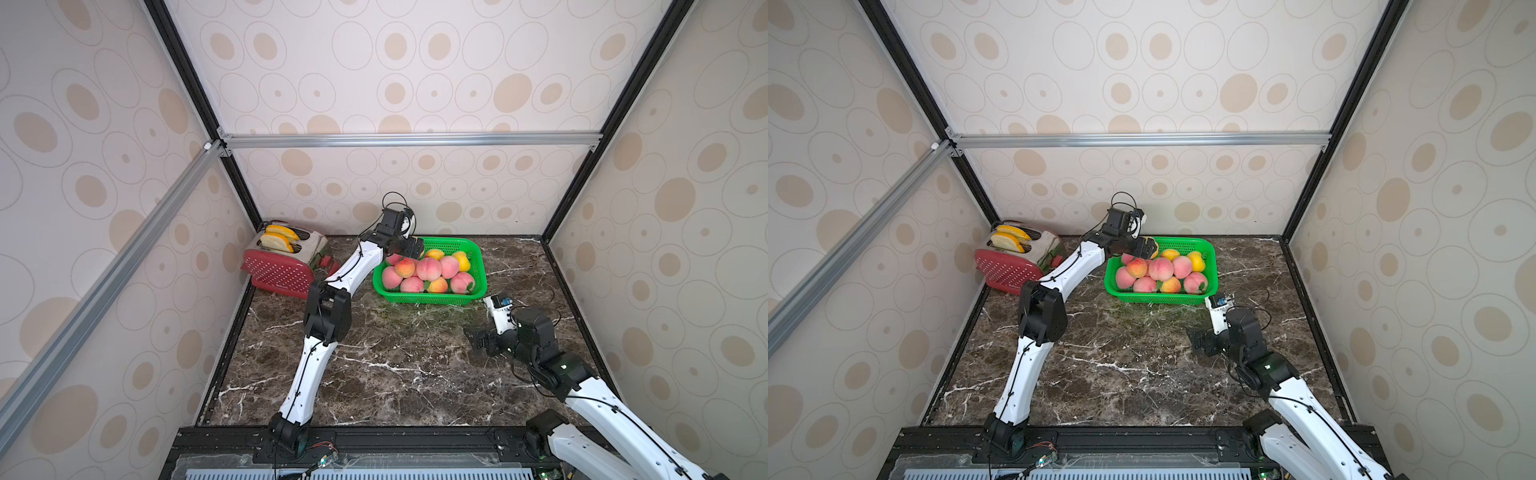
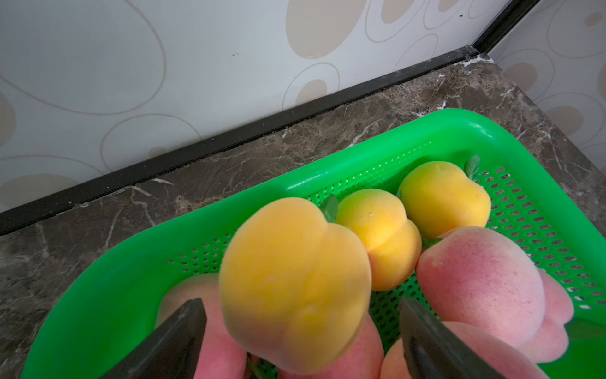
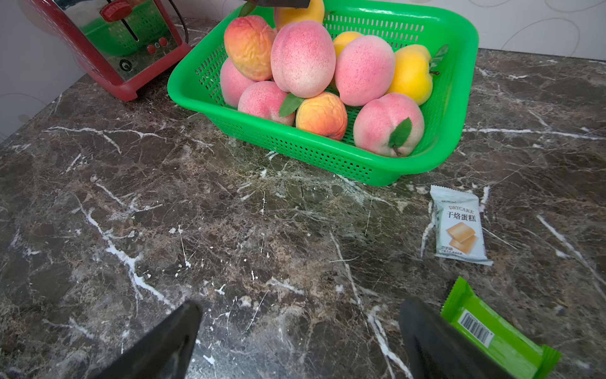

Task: Put the peaches into the basket
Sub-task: Place the peach in the basket.

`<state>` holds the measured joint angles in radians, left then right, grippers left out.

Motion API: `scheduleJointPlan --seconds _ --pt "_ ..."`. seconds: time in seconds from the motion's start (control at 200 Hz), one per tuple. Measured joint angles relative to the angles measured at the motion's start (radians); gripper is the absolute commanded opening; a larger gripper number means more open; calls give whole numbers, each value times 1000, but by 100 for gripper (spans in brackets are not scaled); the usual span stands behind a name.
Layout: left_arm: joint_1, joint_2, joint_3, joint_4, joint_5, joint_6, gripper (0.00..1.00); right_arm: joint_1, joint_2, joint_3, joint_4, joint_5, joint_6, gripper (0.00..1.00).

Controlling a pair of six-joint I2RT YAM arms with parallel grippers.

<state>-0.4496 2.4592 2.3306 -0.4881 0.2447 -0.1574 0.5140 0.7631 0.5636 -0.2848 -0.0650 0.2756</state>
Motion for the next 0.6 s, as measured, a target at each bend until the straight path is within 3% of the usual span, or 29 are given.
scheduleJointPlan --seconds 0.366,0.601 --pt "0 -7 -8 1 -2 0 97 0 -16 0 -1 18 -11 99" --pt "0 -85 -93 1 -14 -2 99 0 -36 0 -39 64 -26 100"
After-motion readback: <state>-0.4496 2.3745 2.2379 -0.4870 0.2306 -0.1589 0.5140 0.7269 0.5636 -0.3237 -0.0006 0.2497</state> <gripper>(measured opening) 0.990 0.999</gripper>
